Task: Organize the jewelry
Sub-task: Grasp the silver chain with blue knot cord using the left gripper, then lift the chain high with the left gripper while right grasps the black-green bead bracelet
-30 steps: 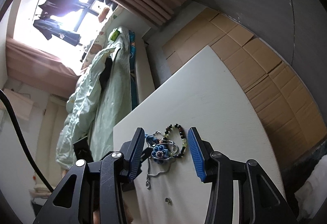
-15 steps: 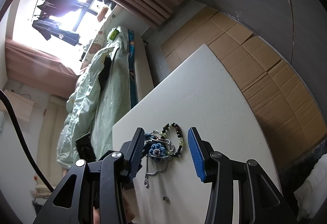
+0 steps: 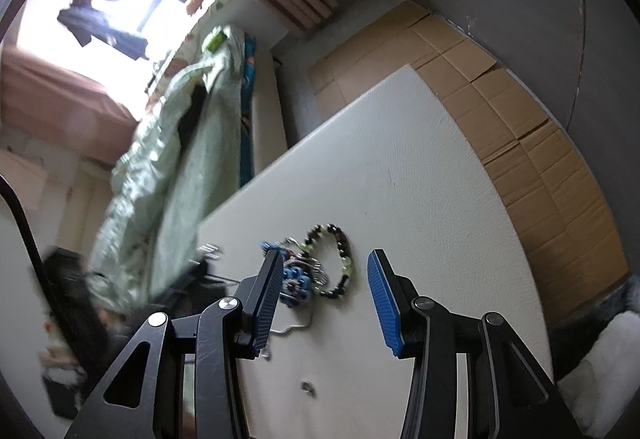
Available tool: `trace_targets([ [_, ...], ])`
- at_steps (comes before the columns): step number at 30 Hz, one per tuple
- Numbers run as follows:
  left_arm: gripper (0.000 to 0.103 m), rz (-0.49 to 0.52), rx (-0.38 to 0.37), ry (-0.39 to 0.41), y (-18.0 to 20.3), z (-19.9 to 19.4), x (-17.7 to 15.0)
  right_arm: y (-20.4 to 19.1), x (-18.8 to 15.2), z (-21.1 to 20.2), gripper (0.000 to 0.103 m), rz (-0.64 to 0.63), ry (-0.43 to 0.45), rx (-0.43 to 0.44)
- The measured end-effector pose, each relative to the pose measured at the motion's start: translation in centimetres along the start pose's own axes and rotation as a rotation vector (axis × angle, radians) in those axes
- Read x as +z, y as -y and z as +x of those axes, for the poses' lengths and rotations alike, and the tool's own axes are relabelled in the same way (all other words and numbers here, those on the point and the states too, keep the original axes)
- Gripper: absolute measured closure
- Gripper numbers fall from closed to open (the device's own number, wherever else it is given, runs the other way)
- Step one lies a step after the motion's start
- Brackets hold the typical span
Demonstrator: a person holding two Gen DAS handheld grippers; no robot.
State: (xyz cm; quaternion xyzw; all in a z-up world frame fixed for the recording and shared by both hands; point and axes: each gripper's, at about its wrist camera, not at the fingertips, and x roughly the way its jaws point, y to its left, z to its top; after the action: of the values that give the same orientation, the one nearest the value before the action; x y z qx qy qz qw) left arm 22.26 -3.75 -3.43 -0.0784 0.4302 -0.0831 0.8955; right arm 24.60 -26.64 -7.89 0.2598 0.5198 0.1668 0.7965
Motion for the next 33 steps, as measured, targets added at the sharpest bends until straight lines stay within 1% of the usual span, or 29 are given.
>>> trace_targets([
  [6,0.085,-0.029,-0.014,0.076,-0.6,-3.3,0.5,-1.6,-0.2,2.7,0.058,-0.105,-0.049,-0.076],
  [11,0.085,-0.041,-0.025,0.135,-0.7,-5.6,0.8,-2.9,-0.4,4.9,0.06,-0.198,-0.067,-0.182],
  [14,0.085,-0.041,-0.028,0.172,-0.6,-7.1,0.8,-3.0,-0.5,6.1,0.065,-0.229,-0.089,-0.225],
  [15,0.085,-0.041,-0.029,0.188,-0.5,-7.8,0.9,-3.1,-0.7,6.6,0.068,-0.249,-0.096,-0.262],
  [18,0.085,-0.043,-0.031,0.225,-0.5,-9.3,1.2,-3.7,-1.0,7.0,0.071,-0.31,-0.101,-0.33],
  [20,0.085,-0.046,-0.032,0.244,-0.4,-10.1,1.3,-3.8,-1.2,7.1,0.073,-0.34,-0.113,-0.343],
  [21,0.085,-0.047,-0.034,0.252,-0.4,-10.4,1.4,-4.0,-1.4,7.1,0.081,-0.363,-0.12,-0.358],
  [22,0.085,-0.048,-0.035,0.257,-0.5,-10.6,1.6,-4.0,-1.6,7.1,0.093,-0.384,-0.127,-0.375],
  [24,0.085,-0.05,-0.032,0.271,-0.5,-11.3,1.8,-3.8,-1.8,6.9,0.093,-0.407,-0.136,-0.364],
  [26,0.085,-0.051,-0.027,0.282,-0.5,-11.9,2.0,-3.6,-1.7,6.6,0.094,-0.396,-0.141,-0.342],
  [29,0.085,-0.044,-0.01,0.303,-0.4,-13.1,2.5,-3.7,-1.0,4.9,0.094,-0.359,-0.1,-0.279],
  [33,0.085,-0.042,0.016,0.338,-0.7,-15.1,3.5,-4.8,-0.6,2.5,0.094,-0.357,-0.042,-0.205],
])
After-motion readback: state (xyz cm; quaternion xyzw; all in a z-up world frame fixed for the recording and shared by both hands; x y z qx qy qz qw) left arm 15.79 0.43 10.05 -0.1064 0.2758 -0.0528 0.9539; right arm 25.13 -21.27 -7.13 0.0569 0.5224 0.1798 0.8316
